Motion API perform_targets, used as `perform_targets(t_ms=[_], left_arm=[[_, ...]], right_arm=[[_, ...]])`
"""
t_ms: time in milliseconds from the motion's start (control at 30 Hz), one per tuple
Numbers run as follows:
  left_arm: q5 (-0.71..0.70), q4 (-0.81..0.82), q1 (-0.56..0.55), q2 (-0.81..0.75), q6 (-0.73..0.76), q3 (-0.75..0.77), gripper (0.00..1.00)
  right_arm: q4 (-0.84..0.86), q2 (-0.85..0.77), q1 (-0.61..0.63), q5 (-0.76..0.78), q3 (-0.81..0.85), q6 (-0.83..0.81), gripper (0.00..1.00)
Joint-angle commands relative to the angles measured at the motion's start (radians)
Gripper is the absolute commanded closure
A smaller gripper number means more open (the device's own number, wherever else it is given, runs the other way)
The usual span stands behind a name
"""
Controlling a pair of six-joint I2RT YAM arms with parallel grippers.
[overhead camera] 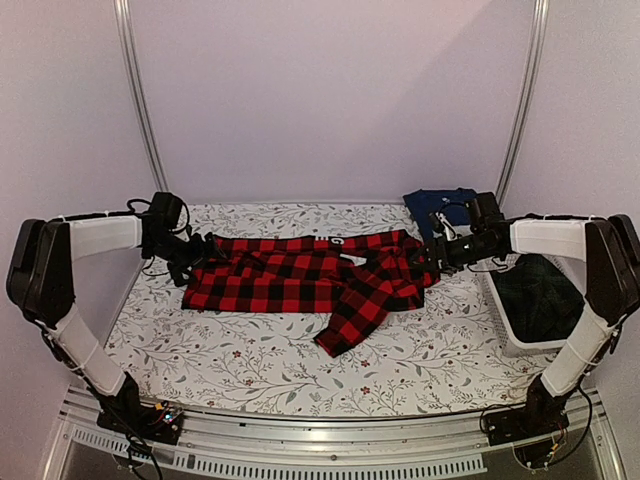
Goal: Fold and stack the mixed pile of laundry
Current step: Fold the 1/3-folded shirt at the center of the board.
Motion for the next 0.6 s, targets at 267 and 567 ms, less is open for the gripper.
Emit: perform_targets(t_ms=[267,567], left_arm=[[0.175,0.105,-0.027,0.033,0.099,0.045,0.00],[0.192,0.037,-0.112,0.194,0.260,0.293,0.00]], right_arm=[[-0.051,0.109,0.046,0.069,-0.025,0.014,0.39],[-0.090,0.257,0.043,0.088,0.344,0.032,0.40]])
